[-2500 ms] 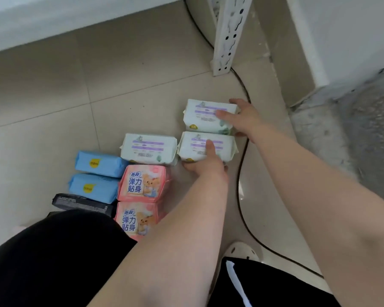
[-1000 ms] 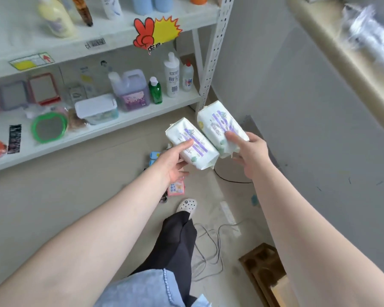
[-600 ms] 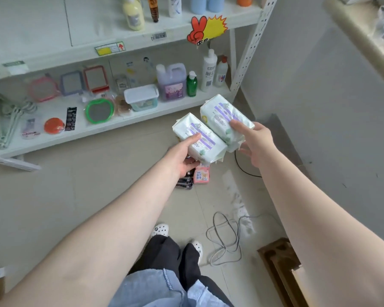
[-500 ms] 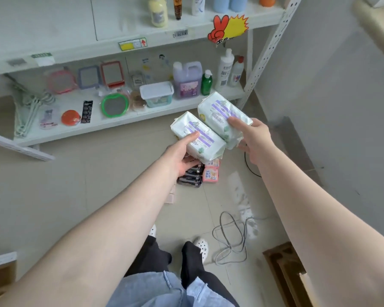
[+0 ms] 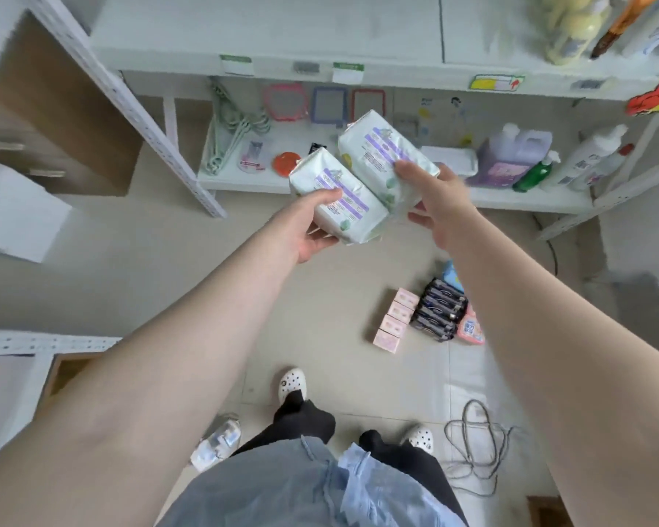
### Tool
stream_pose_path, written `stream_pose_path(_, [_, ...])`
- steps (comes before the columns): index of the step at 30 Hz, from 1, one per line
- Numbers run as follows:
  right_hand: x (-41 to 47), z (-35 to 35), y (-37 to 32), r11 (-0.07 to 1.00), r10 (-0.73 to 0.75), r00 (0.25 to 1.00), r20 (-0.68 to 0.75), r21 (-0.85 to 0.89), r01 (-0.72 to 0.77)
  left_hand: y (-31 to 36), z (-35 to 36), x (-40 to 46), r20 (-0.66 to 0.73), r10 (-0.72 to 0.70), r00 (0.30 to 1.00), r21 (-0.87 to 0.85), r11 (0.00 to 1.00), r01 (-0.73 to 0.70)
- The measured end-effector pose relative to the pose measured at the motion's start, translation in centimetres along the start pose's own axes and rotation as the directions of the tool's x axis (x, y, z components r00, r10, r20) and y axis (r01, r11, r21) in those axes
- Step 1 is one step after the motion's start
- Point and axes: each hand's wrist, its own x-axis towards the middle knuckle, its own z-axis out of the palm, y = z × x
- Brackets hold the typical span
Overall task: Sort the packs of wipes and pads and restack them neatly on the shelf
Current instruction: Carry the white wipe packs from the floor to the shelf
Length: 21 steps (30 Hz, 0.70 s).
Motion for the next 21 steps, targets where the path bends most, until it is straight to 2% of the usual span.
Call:
stream_pose_path(7, [2.0,13.3,-7.6,0.994,-0.082,0.989,0.126,-0.06,0.09,9.8,-9.2,-0.1,-0.027,0.095,0.995,-0.161,0.982,-0.098])
stream_pose_path(12, [5.4,18.5,-12.6,0.977,-0.123,0.977,0.176,-0.15,0.15,15.5,-11.4,1.0,-0.049,0.154,0.987,-0.245,0.956,-0.162])
stream_pose_path(21, [13.7,27.8,-20.4,0.963,-0.105,0.959,0.262,-0.213,0.163,26.3,-14.4,6.3,-0.151,0.159,0.976,-0.264,0.945,-0.195])
